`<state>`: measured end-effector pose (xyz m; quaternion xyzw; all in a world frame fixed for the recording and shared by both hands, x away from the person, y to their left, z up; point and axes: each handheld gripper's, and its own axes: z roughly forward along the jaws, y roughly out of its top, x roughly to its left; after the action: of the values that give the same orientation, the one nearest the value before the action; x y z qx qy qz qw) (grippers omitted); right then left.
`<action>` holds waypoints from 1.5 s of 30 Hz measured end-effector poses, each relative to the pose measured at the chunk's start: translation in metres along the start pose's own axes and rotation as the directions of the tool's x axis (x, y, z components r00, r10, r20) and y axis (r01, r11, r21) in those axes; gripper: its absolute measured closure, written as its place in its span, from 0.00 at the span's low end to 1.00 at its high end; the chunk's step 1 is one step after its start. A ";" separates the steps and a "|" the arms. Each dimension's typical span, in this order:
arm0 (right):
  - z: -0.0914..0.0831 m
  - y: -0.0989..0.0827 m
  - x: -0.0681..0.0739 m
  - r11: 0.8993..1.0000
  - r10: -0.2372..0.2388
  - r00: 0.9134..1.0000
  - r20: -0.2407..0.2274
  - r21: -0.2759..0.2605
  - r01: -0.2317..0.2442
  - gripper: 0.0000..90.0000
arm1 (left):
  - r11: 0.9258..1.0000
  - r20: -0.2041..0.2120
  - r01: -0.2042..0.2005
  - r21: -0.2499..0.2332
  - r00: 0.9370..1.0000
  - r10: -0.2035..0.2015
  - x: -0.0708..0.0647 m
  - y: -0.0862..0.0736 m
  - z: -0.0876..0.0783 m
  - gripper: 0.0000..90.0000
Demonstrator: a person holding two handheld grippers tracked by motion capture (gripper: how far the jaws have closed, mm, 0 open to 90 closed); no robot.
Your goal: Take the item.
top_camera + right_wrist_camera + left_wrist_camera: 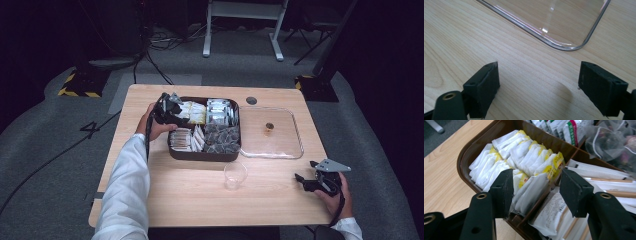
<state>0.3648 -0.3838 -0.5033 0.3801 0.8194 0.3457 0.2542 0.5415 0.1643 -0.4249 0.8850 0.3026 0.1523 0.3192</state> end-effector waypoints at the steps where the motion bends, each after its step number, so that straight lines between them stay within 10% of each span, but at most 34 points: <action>1: 0.000 0.000 0.000 1.000 0.000 1.000 0.000 0.000 0.000 0.19 | 1.000 0.000 0.000 0.000 1.000 0.000 0.000 0.000 0.000 0.50; 22: 0.000 0.000 0.000 1.000 -0.001 1.000 0.000 -0.001 0.001 0.19 | 0.995 -0.029 0.035 0.096 0.999 -0.033 0.011 0.001 0.027 0.63; 26: 0.000 0.000 0.000 1.000 -0.003 1.000 0.001 -0.001 0.003 0.19 | 0.994 -0.027 0.023 0.108 0.999 -0.020 0.011 0.001 0.030 0.79; 30: 0.000 0.000 0.000 1.000 -0.003 1.000 -0.001 -0.001 0.003 0.19 | 0.996 -0.019 0.014 0.091 1.000 -0.012 0.011 -0.001 0.026 0.98; 45: 0.000 0.000 0.000 1.000 -0.002 1.000 -0.003 -0.001 0.002 0.19 | 1.000 -0.038 -0.002 0.009 0.999 0.003 0.006 0.002 -0.001 1.00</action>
<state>0.3647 -0.3837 -0.5034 0.3789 0.8200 0.3463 0.2534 0.5471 0.1672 -0.4224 0.8838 0.3083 0.1682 0.3092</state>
